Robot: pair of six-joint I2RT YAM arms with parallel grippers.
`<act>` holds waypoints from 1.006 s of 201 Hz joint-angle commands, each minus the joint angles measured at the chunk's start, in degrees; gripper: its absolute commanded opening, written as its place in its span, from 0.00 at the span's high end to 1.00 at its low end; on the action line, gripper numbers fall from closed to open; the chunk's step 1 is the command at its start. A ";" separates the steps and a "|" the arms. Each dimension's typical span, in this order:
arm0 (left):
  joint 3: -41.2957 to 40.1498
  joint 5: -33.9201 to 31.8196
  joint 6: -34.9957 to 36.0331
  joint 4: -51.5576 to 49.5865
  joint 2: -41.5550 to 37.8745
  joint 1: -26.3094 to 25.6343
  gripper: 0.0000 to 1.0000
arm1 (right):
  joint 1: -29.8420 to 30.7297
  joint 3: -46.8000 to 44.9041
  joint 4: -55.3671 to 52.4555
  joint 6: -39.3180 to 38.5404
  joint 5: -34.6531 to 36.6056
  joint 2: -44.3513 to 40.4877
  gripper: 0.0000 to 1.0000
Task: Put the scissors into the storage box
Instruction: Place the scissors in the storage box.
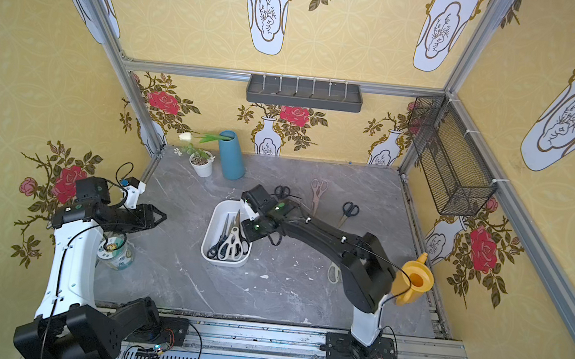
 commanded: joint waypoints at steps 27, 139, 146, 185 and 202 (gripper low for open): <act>1.53 1.74 0.66 1.55 1.48 -0.52 0.50 | 2.82 11.18 -3.44 5.83 9.16 7.00 0.97; 1.69 -0.76 -0.19 0.96 2.11 -3.04 0.49 | -1.83 -16.92 1.32 36.00 33.76 -29.09 0.03; 1.80 -1.12 0.00 0.79 2.08 -3.14 0.49 | -4.12 -16.99 -3.51 41.78 34.27 -29.84 0.03; -0.24 -2.56 1.24 0.41 1.35 -3.25 0.50 | -16.73 -21.58 -19.88 45.17 32.18 -32.85 0.03; -1.69 -3.28 1.33 1.08 0.90 -3.23 0.50 | -22.15 -25.82 -18.89 37.61 27.92 -35.14 0.03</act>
